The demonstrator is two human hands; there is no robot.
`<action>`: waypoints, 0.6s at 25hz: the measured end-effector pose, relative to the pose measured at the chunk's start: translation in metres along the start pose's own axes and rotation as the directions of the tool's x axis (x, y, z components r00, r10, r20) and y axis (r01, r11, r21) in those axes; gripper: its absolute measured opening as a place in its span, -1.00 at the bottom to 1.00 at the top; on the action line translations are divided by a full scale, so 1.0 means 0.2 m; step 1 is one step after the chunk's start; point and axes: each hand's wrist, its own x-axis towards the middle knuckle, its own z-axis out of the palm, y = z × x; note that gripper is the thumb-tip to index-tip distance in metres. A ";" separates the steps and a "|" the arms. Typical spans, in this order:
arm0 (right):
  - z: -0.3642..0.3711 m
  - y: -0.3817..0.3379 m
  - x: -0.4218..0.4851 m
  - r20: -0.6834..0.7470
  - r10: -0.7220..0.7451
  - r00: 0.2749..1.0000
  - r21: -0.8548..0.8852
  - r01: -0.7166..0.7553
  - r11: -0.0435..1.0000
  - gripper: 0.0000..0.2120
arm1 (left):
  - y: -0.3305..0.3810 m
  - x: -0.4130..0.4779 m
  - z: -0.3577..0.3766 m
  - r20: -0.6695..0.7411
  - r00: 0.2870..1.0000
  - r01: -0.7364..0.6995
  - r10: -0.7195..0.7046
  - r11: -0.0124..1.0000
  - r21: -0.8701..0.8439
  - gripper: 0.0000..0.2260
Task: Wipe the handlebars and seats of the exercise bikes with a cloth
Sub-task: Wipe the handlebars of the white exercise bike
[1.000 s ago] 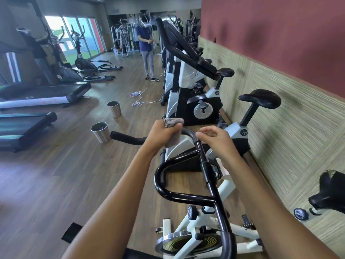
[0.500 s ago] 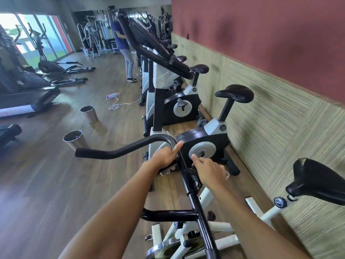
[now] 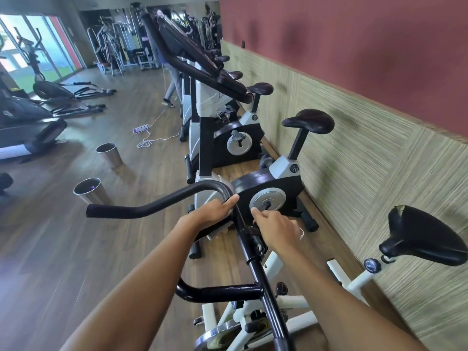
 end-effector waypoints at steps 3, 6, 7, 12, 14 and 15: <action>0.02 0.01 0.02 -0.001 -0.005 1.000 0.015 0.005 1.000 -0.45 | -0.12 -0.07 -0.01 -0.051 0.999 0.002 -0.001 1.000 0.024 -0.08; 0.04 0.03 0.03 -0.022 -0.022 1.000 0.028 0.022 0.999 -0.46 | -0.26 -0.18 -0.04 -0.142 0.986 0.087 -0.090 0.996 -0.030 0.01; 0.03 0.03 0.03 -0.022 -0.026 0.999 0.028 0.027 0.999 -0.46 | -0.31 -0.23 -0.04 -0.162 0.977 0.126 -0.140 0.987 -0.098 0.00; 0.02 0.02 0.03 0.002 0.008 1.000 0.004 -0.008 1.000 -0.45 | -0.46 -0.57 0.15 -0.221 0.842 0.174 -0.493 0.636 -0.752 -0.26; 0.01 0.01 0.02 0.017 0.009 1.000 -0.007 -0.009 1.000 -0.44 | -0.35 -0.72 0.32 -0.150 0.751 0.053 -0.643 0.285 -0.957 -0.51; 0.01 0.01 0.02 0.022 0.004 1.000 -0.013 -0.004 1.000 -0.42 | -0.27 -0.76 0.40 -0.099 0.732 -0.017 -0.674 0.126 -0.992 -0.55</action>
